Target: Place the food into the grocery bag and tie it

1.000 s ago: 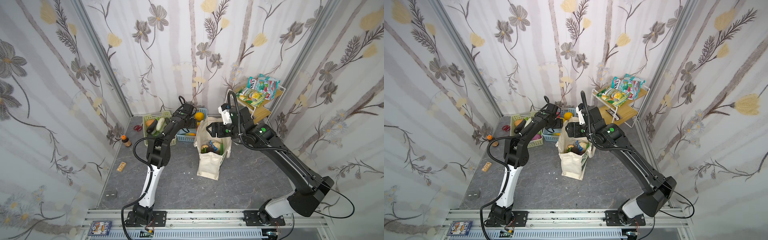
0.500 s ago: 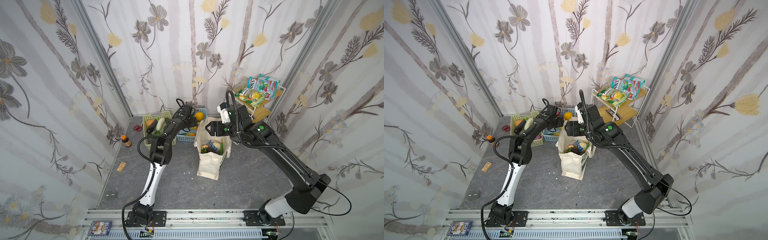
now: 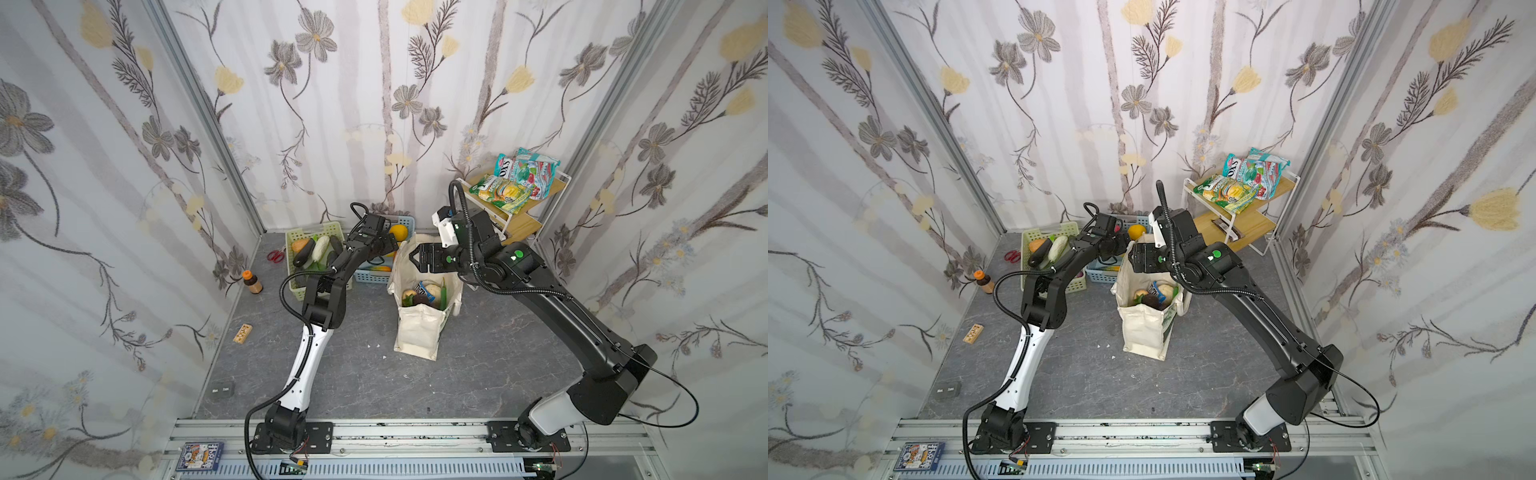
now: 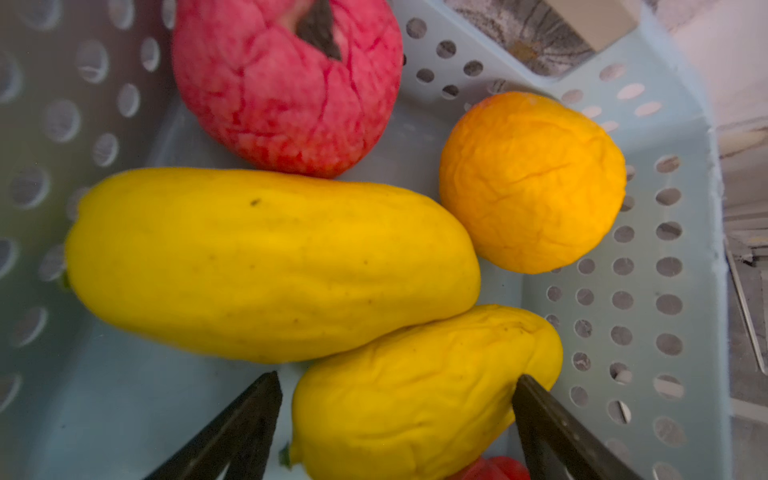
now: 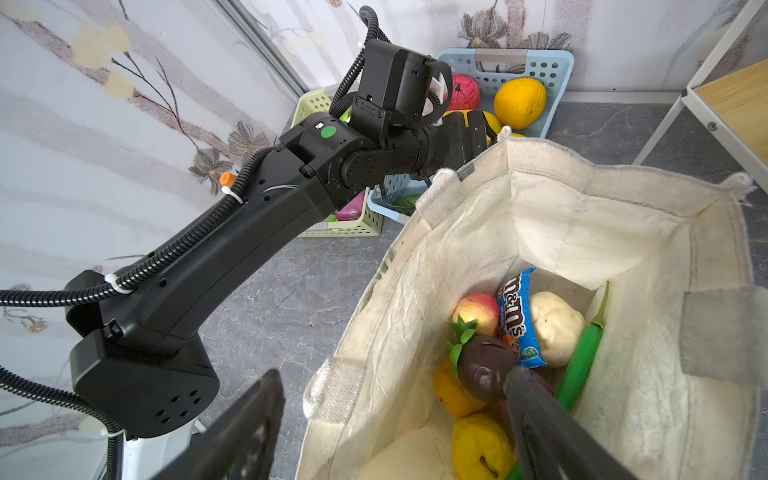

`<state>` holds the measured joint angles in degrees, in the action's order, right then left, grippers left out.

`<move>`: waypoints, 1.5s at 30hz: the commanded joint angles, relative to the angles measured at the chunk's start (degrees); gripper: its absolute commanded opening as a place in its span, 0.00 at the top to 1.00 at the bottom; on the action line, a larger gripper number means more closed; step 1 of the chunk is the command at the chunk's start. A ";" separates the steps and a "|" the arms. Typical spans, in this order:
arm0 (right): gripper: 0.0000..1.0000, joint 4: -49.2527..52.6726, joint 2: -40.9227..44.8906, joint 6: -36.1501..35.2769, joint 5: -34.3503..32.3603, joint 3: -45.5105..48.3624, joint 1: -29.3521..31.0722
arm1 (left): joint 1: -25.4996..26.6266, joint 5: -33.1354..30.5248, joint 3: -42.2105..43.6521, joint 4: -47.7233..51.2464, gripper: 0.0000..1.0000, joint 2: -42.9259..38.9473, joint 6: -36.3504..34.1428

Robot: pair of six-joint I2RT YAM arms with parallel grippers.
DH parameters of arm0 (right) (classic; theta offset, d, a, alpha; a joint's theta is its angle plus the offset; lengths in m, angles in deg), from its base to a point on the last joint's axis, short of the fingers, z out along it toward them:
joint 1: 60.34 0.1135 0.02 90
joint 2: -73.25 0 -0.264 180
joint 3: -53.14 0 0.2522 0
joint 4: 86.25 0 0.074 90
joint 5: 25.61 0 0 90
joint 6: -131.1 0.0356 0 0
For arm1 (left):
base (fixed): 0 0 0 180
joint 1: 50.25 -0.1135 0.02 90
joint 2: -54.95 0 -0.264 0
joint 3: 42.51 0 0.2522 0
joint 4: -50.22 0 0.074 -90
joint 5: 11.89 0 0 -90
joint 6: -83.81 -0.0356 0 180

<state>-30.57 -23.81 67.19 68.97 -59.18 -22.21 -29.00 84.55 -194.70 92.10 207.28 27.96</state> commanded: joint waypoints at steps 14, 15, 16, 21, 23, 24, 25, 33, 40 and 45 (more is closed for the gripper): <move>0.16 0.12 -0.22 0.24 1.05 -0.44 0.18 | -0.35 6.86 3.16 -5.78 0.12 -1.15 0.64; 0.16 0.11 -0.17 0.25 1.05 -0.49 0.19 | -0.32 7.53 5.11 -6.27 0.12 -2.66 -0.24; 0.16 0.07 -0.22 0.24 1.05 -0.49 0.14 | -0.31 8.06 6.62 -6.38 0.12 -3.95 -1.09; 0.16 0.01 -0.24 0.03 0.87 -0.45 0.18 | -0.25 14.15 11.65 -5.13 0.13 -8.63 -6.82; 0.16 -0.23 -0.33 -0.07 0.87 -0.49 0.17 | -0.18 14.56 11.86 -3.26 0.13 -9.36 -8.76; 0.16 -0.27 -0.34 -0.16 0.96 -0.55 0.12 | -0.12 13.46 11.95 -2.45 0.14 -9.74 -9.98; 0.16 -0.28 -0.34 -0.16 1.02 -0.58 0.14 | -0.07 11.68 12.04 -1.86 0.14 -9.92 -11.10; 0.16 0.55 -0.59 -0.28 1.54 -1.32 0.10 | 0.28 0.53 -5.14 10.15 0.12 -2.02 -25.92; 0.16 2.46 -0.96 -0.11 1.16 -2.72 0.20 | 0.35 3.84 -8.26 10.28 0.11 1.17 -30.28; 0.16 3.71 -1.70 -0.05 1.05 -4.04 0.24 | 0.45 6.71 -8.26 9.73 0.11 2.30 -30.63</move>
<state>-27.56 -24.92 67.17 70.04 -62.48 -22.08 -28.78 88.20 -202.53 100.98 208.77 -0.45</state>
